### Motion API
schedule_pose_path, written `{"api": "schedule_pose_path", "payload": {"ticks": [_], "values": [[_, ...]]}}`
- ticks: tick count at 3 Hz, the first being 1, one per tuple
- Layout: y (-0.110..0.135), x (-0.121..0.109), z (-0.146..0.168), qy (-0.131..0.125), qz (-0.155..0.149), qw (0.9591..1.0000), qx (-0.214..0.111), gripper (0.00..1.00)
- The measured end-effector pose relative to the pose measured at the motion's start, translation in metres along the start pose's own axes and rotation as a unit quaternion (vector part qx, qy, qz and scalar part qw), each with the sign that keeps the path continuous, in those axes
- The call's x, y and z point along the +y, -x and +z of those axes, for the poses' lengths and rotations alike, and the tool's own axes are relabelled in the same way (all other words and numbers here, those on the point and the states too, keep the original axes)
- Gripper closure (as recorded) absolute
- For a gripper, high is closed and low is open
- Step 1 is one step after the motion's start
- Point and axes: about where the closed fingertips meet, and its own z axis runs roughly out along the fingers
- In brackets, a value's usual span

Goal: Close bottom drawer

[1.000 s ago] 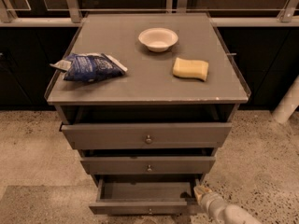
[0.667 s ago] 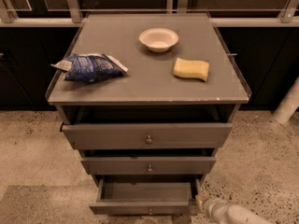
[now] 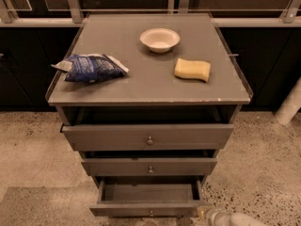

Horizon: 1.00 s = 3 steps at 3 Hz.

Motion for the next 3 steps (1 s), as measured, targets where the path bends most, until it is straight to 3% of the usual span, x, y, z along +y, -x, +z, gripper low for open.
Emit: {"api": "schedule_pose_path", "payload": {"ticks": [1, 2, 3], "values": [[-0.024, 0.001, 0.021, 0.015, 0.043, 0.9987, -0.024, 1.00], [-0.032, -0.007, 0.043, 0.008, 0.075, 0.9944, -0.075, 1.00], [-0.033, -0.010, 0.050, 0.005, 0.081, 0.9922, -0.095, 1.00]]}}
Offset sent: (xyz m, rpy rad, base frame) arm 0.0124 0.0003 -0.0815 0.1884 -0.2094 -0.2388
